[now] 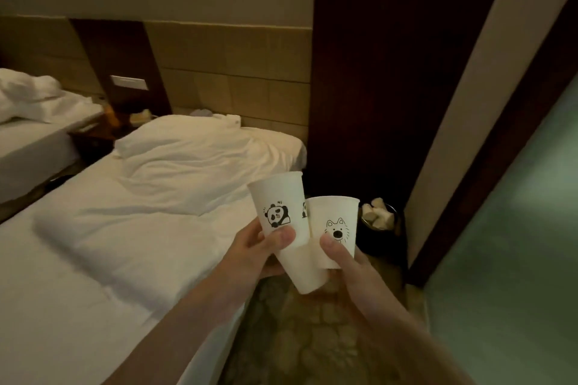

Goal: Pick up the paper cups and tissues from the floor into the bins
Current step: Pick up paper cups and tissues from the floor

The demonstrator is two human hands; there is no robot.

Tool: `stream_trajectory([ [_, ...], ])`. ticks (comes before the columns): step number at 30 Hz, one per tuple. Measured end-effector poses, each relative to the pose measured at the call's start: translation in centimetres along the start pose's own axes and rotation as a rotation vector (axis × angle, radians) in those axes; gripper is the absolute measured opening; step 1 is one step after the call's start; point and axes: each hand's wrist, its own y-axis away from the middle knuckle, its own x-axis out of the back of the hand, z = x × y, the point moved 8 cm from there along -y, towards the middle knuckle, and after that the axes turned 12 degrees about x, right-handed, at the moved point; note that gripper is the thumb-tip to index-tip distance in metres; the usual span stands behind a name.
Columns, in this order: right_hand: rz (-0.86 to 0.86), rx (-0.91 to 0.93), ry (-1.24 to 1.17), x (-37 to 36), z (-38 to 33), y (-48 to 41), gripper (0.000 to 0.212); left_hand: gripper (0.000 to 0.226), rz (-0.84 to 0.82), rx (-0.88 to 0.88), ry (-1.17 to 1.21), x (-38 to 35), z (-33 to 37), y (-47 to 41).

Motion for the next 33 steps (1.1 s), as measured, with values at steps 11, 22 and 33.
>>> stream_trajectory([
  [11, 0.452, -0.165, -0.113, 9.2, 6.0, -15.3, 0.071, 0.054, -0.297, 0.306, -0.094, 0.0, -2.8, -23.2],
  [22, 0.642, -0.228, -0.259, 22.6, 8.4, -31.5, 0.065, 0.058, -0.362, 0.413, -0.195, -7.2, -3.3, -45.2],
  [33, 0.546, -0.335, -0.362, 32.5, 6.8, -47.8, 0.066, 0.068, -0.32, 0.459, -0.259, -10.6, -0.3, -63.2],
])
